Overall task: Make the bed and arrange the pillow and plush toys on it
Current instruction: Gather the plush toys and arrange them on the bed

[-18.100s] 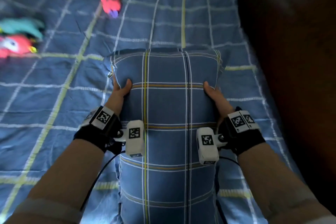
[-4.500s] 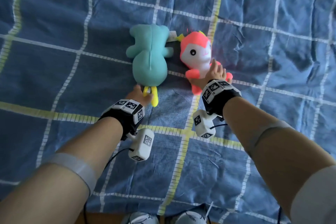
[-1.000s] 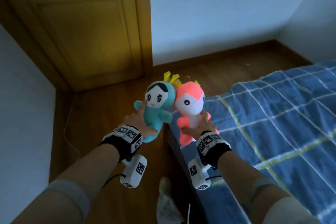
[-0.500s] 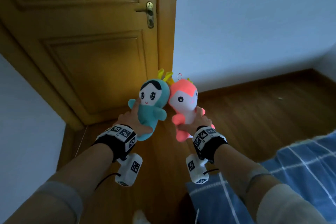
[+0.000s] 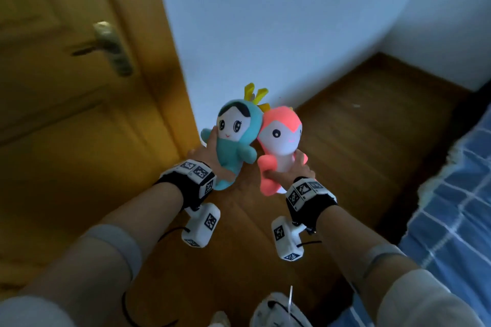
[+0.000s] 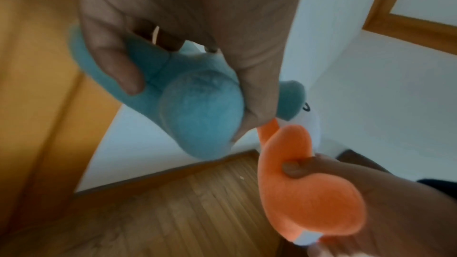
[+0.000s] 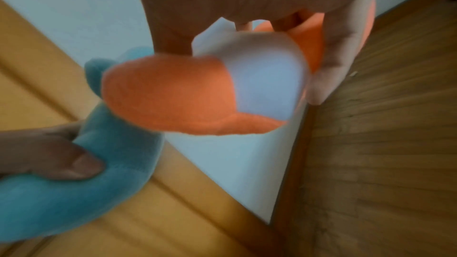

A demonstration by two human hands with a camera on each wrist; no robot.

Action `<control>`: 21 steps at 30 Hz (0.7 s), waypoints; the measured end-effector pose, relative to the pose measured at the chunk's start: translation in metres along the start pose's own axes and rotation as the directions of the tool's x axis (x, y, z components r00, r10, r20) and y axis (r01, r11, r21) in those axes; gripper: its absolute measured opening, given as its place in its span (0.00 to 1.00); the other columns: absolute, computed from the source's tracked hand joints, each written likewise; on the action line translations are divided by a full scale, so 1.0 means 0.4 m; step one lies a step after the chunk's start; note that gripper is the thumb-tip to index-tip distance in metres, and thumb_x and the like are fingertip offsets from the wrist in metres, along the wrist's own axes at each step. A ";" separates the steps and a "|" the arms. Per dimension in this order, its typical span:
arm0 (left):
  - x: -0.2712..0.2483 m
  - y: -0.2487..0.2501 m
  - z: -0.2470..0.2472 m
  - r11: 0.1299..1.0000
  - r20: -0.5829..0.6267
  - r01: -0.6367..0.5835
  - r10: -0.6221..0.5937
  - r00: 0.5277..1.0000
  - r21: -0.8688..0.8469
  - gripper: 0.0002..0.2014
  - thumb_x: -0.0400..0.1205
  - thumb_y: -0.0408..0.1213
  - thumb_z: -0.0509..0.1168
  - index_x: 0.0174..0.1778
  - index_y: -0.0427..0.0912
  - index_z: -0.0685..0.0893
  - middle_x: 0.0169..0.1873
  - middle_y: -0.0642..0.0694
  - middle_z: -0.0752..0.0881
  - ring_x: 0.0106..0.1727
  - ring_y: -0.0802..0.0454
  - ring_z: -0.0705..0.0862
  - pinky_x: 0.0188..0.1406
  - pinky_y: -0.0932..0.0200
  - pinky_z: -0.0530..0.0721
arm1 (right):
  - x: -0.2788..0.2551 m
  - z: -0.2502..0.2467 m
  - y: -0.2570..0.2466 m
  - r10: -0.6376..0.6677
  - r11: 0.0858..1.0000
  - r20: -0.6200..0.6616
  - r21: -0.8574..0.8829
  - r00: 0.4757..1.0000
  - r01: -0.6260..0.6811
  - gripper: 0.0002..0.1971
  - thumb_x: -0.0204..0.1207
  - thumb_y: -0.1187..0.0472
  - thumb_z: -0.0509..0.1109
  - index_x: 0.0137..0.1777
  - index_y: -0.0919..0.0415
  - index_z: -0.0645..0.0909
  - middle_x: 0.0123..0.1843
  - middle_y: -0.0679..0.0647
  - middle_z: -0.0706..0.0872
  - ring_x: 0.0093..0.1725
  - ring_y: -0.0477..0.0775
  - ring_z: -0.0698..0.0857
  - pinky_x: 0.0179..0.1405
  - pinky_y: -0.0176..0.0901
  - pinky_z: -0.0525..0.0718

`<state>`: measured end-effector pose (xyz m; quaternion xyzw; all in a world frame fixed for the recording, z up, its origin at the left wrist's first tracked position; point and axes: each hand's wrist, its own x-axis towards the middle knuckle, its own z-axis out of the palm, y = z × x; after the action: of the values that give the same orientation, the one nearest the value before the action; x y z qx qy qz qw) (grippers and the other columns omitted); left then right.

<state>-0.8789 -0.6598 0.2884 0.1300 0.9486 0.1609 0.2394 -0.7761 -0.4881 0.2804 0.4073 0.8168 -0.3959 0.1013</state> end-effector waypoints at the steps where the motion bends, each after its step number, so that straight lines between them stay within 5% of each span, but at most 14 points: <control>1: 0.053 0.053 0.009 0.998 0.020 -0.041 0.040 0.999 0.039 0.62 0.62 0.52 0.73 0.76 0.64 0.28 0.70 0.39 0.73 0.68 0.35 0.75 0.63 0.41 0.79 | 0.040 -0.030 0.014 0.051 0.999 -0.028 0.018 0.998 -0.050 0.49 0.61 0.41 0.74 0.78 0.49 0.51 0.69 0.63 0.73 0.71 0.68 0.70 0.70 0.60 0.71; 7: 0.327 0.438 0.090 0.966 0.123 -0.256 0.249 0.961 0.047 0.57 0.58 0.52 0.73 0.77 0.65 0.41 0.65 0.38 0.76 0.66 0.36 0.76 0.63 0.41 0.79 | 0.304 -0.264 0.108 0.269 0.956 -0.174 0.166 0.947 -0.241 0.50 0.62 0.42 0.75 0.78 0.48 0.49 0.70 0.62 0.73 0.72 0.65 0.70 0.70 0.59 0.72; 17: 0.696 1.070 0.081 0.865 0.102 -0.483 0.472 0.876 0.138 0.55 0.60 0.50 0.76 0.77 0.61 0.47 0.65 0.40 0.76 0.66 0.37 0.74 0.65 0.44 0.78 | 0.706 -0.726 0.196 0.389 0.908 -0.363 0.304 0.847 -0.287 0.46 0.65 0.42 0.73 0.78 0.53 0.51 0.69 0.63 0.72 0.71 0.65 0.70 0.69 0.56 0.72; 21: 0.817 1.269 0.133 0.823 0.175 -0.555 0.533 0.828 0.122 0.56 0.56 0.51 0.77 0.74 0.62 0.49 0.65 0.43 0.76 0.65 0.39 0.76 0.63 0.40 0.79 | 0.845 -0.854 0.252 0.447 0.875 -0.329 0.354 0.832 -0.331 0.48 0.64 0.40 0.73 0.78 0.50 0.49 0.70 0.62 0.71 0.72 0.64 0.69 0.70 0.57 0.71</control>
<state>-1.0447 -0.0768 0.2958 0.4256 0.8639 0.1330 0.2343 -0.8661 -0.0054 0.2862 0.6488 0.6537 -0.3866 -0.0480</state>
